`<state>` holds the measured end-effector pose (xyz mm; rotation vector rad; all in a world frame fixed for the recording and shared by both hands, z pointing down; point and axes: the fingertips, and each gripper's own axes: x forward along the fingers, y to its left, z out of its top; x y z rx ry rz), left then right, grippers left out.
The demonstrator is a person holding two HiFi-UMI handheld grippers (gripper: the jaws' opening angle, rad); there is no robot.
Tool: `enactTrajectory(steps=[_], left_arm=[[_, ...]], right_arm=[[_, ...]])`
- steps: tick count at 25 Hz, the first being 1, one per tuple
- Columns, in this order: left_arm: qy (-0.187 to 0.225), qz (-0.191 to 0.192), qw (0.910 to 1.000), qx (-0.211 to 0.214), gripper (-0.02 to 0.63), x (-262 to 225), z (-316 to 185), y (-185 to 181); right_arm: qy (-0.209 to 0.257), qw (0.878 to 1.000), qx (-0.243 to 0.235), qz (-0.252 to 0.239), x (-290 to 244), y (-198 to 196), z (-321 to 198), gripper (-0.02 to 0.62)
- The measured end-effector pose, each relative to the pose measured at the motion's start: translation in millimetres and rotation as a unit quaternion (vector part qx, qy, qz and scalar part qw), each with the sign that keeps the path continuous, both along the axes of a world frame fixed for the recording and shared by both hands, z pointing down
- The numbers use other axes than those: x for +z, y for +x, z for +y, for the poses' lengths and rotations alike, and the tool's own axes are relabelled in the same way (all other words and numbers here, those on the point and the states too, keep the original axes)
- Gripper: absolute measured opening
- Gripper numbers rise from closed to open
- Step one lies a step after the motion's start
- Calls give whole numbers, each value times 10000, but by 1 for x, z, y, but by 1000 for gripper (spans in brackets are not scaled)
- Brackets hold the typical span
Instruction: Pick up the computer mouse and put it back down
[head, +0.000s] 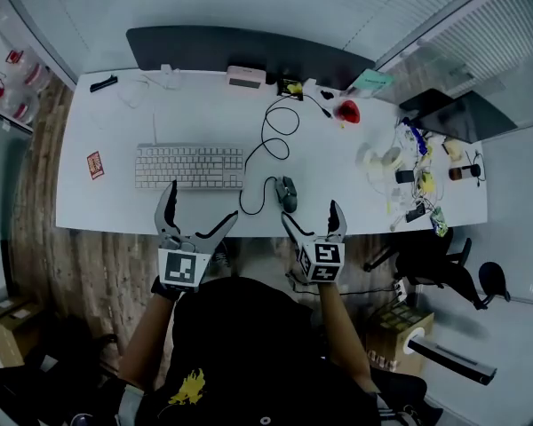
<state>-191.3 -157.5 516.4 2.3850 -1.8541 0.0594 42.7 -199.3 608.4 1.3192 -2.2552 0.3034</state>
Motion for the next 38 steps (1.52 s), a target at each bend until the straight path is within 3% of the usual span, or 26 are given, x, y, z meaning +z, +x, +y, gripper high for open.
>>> enactTrajectory(steps=[9, 16, 22, 27, 36, 38], left_arm=[[-961, -342, 9942, 331, 586, 49, -26, 29], [-1261, -364, 9902, 471, 586, 83, -31, 45], [-1394, -242, 9887, 498, 586, 87, -33, 56], [-1415, -509, 9867, 621, 586, 91, -33, 60], [-1431, -519, 9861, 663, 586, 87, -28, 60], [-1399, -492, 9869, 642, 586, 84, -26, 60]], right_arm=[[-761, 9969, 97, 198, 93, 6, -38, 555], [-1559, 9872, 126, 304, 170, 8, -47, 519], [-1684, 9843, 53, 532, 195, 5, -54, 476], [-1728, 9832, 4, 595, 201, 2, -54, 436], [-1720, 9832, 76, 609, 202, 1, -51, 302], [-1705, 9835, 116, 587, 204, 3, -50, 301]])
